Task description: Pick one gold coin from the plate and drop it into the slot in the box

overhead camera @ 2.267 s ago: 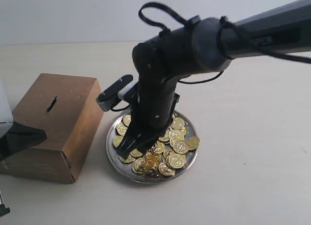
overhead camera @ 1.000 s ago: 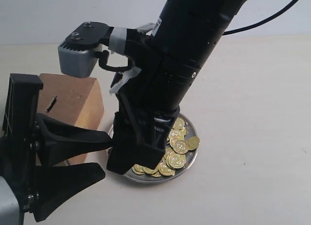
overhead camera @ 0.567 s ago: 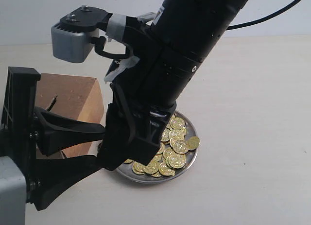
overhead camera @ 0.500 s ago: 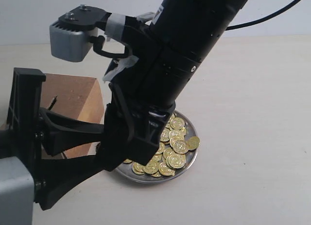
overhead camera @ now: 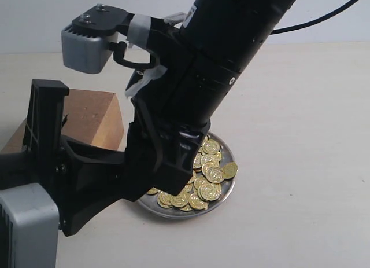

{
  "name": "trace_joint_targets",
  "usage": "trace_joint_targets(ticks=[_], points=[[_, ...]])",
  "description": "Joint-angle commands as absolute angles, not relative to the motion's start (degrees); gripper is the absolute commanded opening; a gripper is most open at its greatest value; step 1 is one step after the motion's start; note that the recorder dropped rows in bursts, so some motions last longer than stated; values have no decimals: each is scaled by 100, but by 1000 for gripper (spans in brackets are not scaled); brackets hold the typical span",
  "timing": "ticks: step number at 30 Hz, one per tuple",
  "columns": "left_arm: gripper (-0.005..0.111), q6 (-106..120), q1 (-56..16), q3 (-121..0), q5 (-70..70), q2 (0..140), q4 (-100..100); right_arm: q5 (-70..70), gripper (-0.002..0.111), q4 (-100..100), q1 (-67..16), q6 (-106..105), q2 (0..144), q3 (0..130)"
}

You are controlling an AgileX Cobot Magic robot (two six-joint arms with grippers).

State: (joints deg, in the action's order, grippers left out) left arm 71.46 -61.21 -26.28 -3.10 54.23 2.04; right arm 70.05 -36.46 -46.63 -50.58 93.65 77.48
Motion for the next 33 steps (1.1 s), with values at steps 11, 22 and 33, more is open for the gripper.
trace_joint_targets(ticks=[11,22,33], points=[[0,7076,-6109,-2656,-652,5449,155,6996,47,-3873,-4661,-5095,9332,7757],[0,6242,-6083,-2656,-721,5449,155,6795,63,-2556,-4661,-4288,8975,8169],[0,2586,-3823,-3156,-941,5488,155,5754,0,2078,-4649,400,7071,8076]])
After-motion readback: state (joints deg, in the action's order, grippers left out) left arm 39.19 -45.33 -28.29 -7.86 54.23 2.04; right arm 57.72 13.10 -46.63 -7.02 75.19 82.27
